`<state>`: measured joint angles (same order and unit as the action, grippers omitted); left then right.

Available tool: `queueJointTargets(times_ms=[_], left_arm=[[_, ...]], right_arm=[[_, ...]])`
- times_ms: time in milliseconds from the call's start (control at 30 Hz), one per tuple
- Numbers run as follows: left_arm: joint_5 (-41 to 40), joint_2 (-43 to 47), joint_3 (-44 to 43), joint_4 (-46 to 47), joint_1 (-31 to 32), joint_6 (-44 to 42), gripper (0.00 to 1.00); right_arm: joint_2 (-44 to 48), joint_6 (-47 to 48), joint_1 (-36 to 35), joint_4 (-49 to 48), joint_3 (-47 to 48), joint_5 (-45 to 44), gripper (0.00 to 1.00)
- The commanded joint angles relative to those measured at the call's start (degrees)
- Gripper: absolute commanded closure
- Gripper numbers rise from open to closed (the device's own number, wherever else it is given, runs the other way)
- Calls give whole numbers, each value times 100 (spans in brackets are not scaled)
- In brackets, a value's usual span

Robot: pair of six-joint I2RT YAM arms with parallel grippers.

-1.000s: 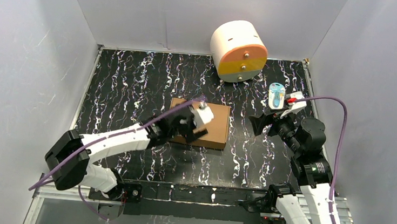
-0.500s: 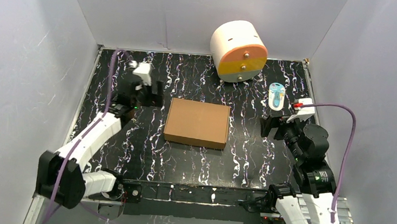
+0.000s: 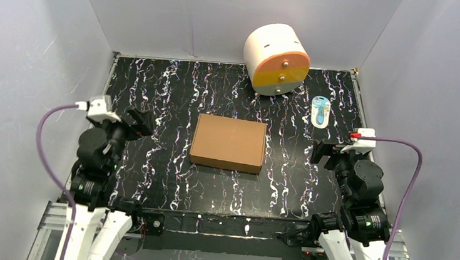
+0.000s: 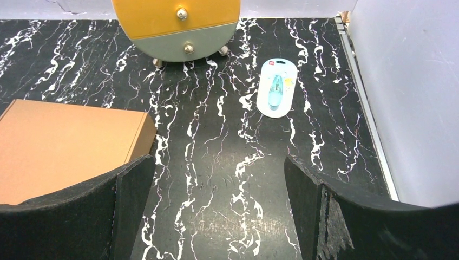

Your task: Fold the paper box

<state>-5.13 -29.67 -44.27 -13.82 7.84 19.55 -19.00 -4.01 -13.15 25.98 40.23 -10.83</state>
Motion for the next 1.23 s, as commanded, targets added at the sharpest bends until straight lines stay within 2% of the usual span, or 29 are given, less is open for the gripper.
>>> queueJointTargets(times_ms=[0,133,267,433,700,1200], left_arm=[[-209,707,81,-473,-10,-390,3],[-124,1384,532,-27,-1,-314,4],[-330,1665,743,111,-1,-411,4],[-418,1654,817,124,7,-403,4],[-51,1694,868,42,7,-616,3],[-134,1726,879,26,86,-556,4]], right_arm=[[219,98,-21,-446,-166,-184,2],[433,99,-17,-618,-376,-80,1],[582,102,-21,-700,-489,-110,1],[676,87,-21,-951,-685,80,1],[758,88,-21,-1024,-767,78,1],[622,85,-21,-1033,-777,187,1]])
